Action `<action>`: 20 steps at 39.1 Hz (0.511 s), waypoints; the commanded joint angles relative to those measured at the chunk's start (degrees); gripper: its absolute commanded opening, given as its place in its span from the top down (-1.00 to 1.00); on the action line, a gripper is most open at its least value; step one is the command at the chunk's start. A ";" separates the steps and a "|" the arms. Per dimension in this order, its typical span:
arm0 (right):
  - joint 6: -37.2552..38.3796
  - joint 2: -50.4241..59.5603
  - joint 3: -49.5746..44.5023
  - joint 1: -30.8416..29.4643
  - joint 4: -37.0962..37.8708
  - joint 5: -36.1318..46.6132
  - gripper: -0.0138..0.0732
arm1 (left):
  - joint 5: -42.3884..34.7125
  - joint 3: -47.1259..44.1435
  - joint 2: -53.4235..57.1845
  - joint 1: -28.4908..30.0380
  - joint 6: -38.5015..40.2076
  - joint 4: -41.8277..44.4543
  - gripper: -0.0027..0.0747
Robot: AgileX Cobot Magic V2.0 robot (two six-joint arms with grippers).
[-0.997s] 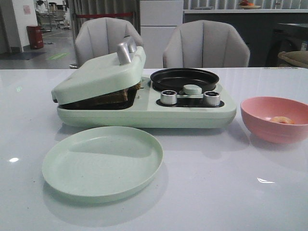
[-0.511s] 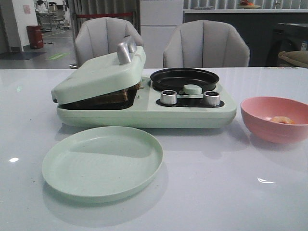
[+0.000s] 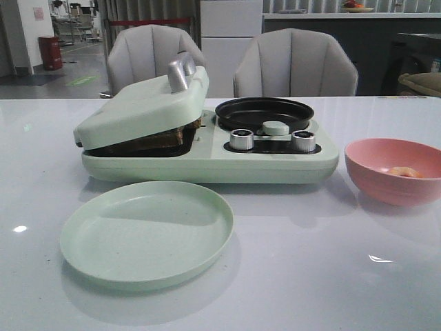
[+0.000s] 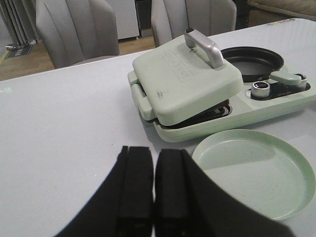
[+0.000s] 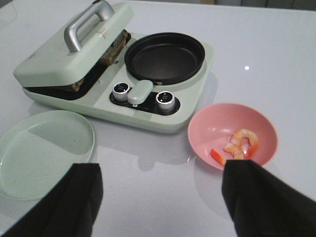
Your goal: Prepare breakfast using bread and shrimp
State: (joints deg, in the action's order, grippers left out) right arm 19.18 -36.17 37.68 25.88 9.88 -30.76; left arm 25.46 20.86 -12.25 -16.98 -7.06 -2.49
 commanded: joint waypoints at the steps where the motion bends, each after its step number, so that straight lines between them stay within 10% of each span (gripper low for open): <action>1: 1.17 -5.22 5.63 -2.24 1.50 1.82 -0.70 | -4.79 1.56 -0.49 -0.25 0.64 -0.69 0.64; 20: -2.78 -24.22 20.82 -20.38 -3.83 -3.51 -0.70 | -4.79 1.56 -0.49 -0.25 0.64 -0.69 0.64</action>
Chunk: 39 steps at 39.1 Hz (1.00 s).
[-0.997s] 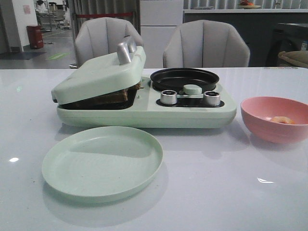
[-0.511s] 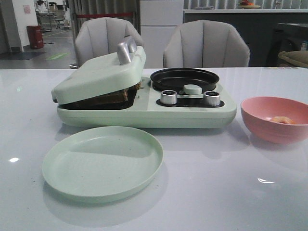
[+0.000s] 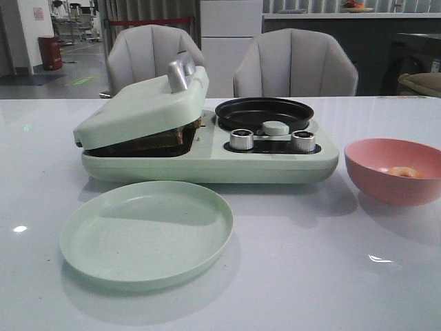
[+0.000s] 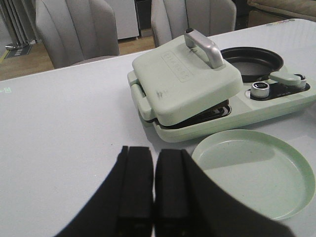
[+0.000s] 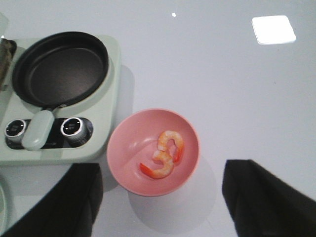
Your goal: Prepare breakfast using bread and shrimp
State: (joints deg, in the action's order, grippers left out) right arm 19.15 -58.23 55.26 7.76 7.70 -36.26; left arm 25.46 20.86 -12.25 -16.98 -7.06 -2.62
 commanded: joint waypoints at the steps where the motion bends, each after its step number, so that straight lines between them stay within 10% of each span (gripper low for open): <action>1: -4.04 -3.36 3.56 -3.06 -3.20 1.74 -0.70 | -4.79 1.56 -0.49 -0.25 0.64 -0.56 0.64; 19: -35.76 -23.58 8.80 -21.71 -37.73 -2.91 -0.70 | -4.79 1.56 -0.49 -0.25 0.64 -0.56 0.64; 39: -42.72 -41.60 16.59 -20.74 -41.22 -1.49 -0.70 | -4.79 1.56 -0.49 -0.25 0.64 -0.56 0.64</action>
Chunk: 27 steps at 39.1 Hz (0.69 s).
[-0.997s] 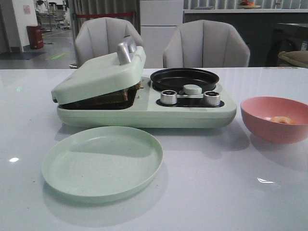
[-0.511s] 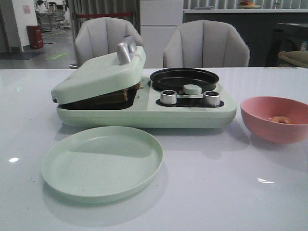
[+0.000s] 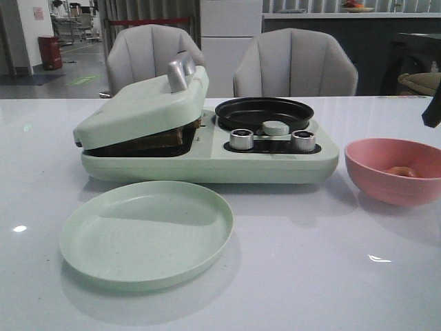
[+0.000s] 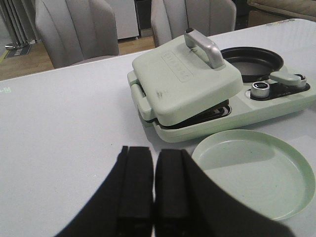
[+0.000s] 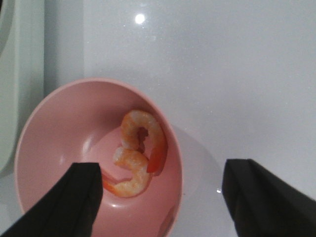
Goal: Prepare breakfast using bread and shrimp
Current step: 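Lower the right gripper and grasp the rim of the pink bowl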
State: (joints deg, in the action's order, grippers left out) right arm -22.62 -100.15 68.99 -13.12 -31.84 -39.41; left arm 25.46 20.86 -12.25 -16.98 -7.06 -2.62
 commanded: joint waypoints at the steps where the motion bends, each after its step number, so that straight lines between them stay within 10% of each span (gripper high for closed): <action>1: -0.95 -0.27 3.20 0.14 -1.74 1.65 -0.70 | -4.79 1.56 -0.49 -0.25 0.64 -0.56 0.64; 14: -0.95 -6.50 4.76 0.21 -1.94 2.98 -0.67 | -4.79 1.56 -0.49 -0.25 0.64 -0.56 0.64; 24: -0.95 -6.88 4.76 0.21 -2.79 4.31 0.40 | -4.79 1.56 -0.49 -0.25 0.64 -0.56 0.64; 27: -0.95 -6.61 4.76 0.21 -4.76 3.64 0.33 | -4.79 1.56 -0.49 -0.25 0.64 -0.56 0.64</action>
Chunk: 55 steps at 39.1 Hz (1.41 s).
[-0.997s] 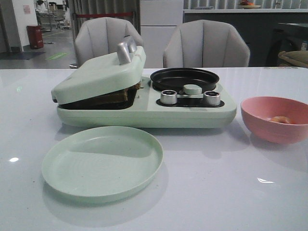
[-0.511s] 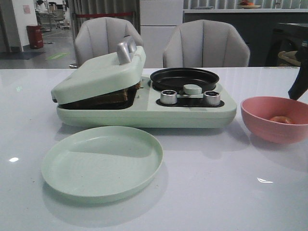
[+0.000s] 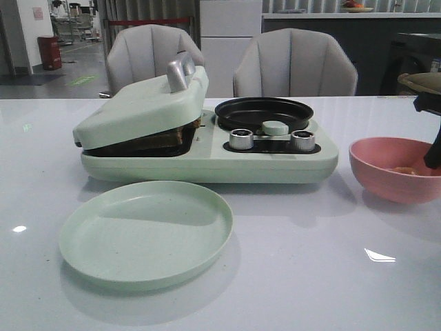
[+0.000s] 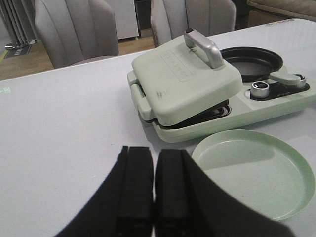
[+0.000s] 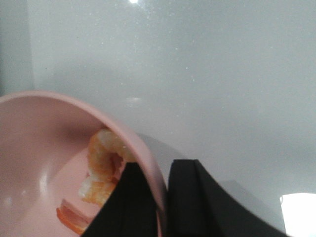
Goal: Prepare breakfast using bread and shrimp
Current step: 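Lower the right gripper and grasp the rim of the pink bowl, then lift the pink bowl with the right gripper over the frying pan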
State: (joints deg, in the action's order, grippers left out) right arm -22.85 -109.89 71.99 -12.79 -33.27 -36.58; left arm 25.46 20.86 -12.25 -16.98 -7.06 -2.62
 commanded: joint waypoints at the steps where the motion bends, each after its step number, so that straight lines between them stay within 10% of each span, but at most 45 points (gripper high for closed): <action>1: -0.71 3.26 1.76 -0.11 -4.20 0.38 0.33 | -4.79 1.56 -0.49 -0.25 0.64 -0.56 0.64; 32: -3.63 4.12 18.33 6.13 -13.38 3.31 0.34 | -4.79 1.56 -0.49 -0.25 0.64 -0.56 0.64; 55: -3.97 1.87 21.66 20.07 -11.57 35.55 0.37 | -4.79 1.56 -0.49 -0.25 0.64 -0.56 0.64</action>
State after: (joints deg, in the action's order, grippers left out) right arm -26.02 -110.32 91.54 6.23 -44.85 -9.60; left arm 25.46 20.86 -12.25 -16.98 -7.06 -2.62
